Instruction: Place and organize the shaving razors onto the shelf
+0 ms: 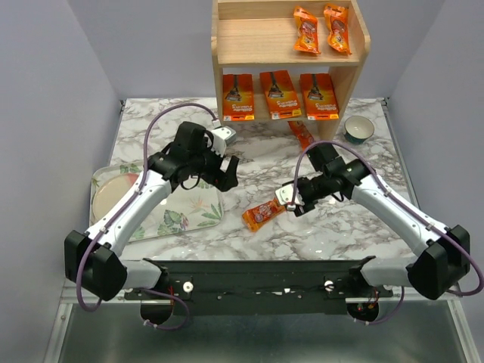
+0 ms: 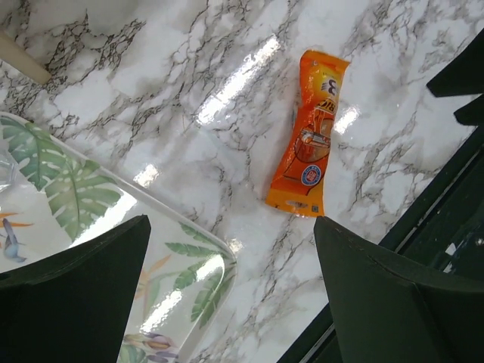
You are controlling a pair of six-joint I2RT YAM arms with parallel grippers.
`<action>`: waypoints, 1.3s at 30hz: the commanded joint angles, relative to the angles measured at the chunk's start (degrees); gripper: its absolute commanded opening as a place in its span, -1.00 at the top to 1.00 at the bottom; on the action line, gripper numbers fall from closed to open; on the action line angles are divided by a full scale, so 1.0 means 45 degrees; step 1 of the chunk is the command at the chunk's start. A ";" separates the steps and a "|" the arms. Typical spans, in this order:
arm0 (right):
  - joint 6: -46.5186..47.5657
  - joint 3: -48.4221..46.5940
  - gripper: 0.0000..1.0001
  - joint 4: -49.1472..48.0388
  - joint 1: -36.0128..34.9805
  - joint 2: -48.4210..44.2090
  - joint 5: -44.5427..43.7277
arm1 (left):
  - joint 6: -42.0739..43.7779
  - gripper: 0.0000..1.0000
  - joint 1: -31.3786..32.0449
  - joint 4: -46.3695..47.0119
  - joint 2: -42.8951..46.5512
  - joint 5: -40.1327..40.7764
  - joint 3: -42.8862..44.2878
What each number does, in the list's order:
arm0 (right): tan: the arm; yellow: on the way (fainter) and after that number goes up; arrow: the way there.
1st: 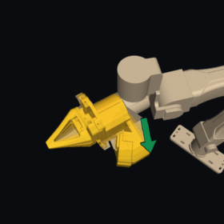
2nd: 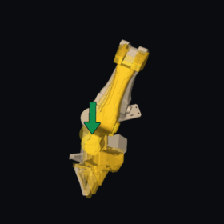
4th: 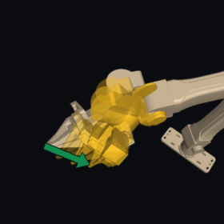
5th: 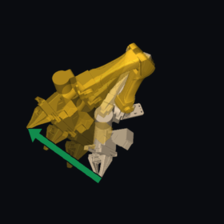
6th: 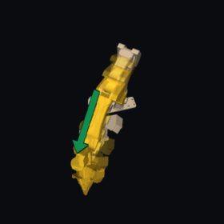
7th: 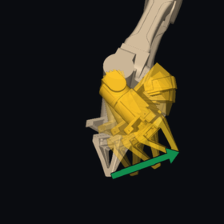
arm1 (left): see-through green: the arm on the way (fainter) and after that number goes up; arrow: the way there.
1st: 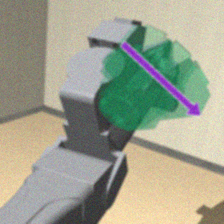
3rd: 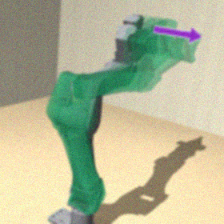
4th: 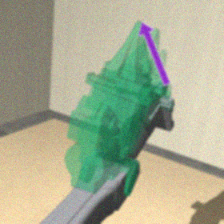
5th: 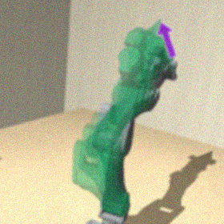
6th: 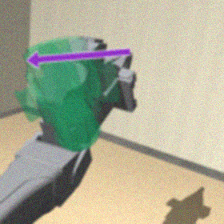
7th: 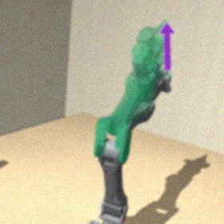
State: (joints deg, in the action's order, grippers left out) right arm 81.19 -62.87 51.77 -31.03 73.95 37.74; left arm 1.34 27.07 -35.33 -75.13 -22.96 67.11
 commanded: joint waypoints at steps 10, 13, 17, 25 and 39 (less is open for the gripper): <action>-0.2917 -0.1300 -0.16 0.0293 -0.1542 0.3621 -0.2659 | -0.2543 -0.97 -0.1893 0.1562 0.1442 -0.1479 -0.1788; -0.4072 -0.1224 -0.15 -0.0622 -0.1679 0.4151 -0.3519 | -0.2758 -0.97 -0.2264 0.1796 0.1676 -0.1636 -0.1983; -0.4856 -0.0873 -0.14 -0.1657 -0.1874 0.4619 -0.4594 | -0.3129 -0.97 -0.2655 0.2031 0.1852 -0.1870 -0.2237; -0.6049 0.0064 -0.08 -0.3709 -0.1991 0.4875 -0.5652 | -0.3833 -0.97 -0.3124 0.2675 0.2184 -0.2241 -0.2960; -0.7044 0.0205 0.83 -0.3772 -0.2285 0.3766 -0.5341 | -0.4342 -0.98 -0.3789 0.2930 0.2828 -0.2378 -0.3781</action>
State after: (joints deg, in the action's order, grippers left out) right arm 53.25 -60.07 32.86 -40.84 95.48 12.75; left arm -17.52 11.00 -23.20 -64.58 -32.18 50.61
